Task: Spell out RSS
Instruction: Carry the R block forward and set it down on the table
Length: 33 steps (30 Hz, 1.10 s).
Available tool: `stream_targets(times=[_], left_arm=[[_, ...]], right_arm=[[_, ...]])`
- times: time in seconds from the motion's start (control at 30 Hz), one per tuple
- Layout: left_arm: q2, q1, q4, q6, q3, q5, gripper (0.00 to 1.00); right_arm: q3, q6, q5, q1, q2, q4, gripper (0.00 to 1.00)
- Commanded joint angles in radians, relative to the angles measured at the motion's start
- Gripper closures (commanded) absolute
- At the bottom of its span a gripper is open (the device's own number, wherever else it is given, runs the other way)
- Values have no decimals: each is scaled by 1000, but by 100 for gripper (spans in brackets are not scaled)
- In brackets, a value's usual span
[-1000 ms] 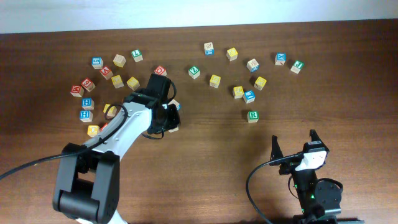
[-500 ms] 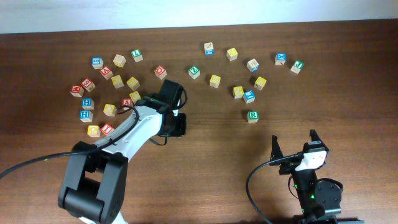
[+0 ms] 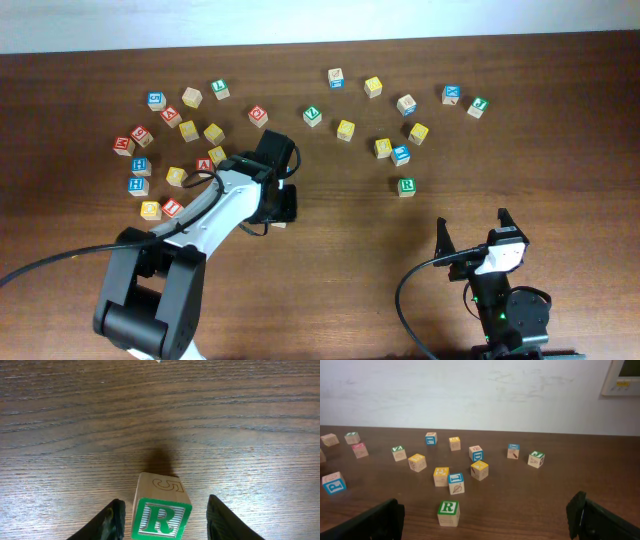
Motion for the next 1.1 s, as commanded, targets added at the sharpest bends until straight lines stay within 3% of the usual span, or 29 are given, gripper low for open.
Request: stream_targets(times=[0.0,0.1,0.17,0.23,0.33,0.67,0.77,0.93,1.07], left_arm=[[11,0,-2,-8,6,-7,53],[10,0,-44,-8,72,-4,53],[10,-1,-74,14,79,-4,44],[13,-1,-97,84,65,-5,43],[21,-1,-78,98,25,-8,44],[102,-1,-5,95,1,-7,63],[102,0,-13,23,1,-8,72],[102,0,-26,-77,1,-7,75],[102,0,-27,-76,1,-7,69]], right_arm=[[-5,-3,8,-6,-6,-6,2],[-5,-3,8,-6,-6,-6,2],[-5,-3,8,-6,-6,-6,2],[-5,-3,8,-6,-6,-6,2],[-5,-3,8,-6,-6,-6,2],[-5,-3,8,-6,-6,-6,2],[-5,-3,8,-6,-6,-6,2],[-5,-3,8,-6,-6,-6,2],[-5,-3,8,-6,-6,-6,2]])
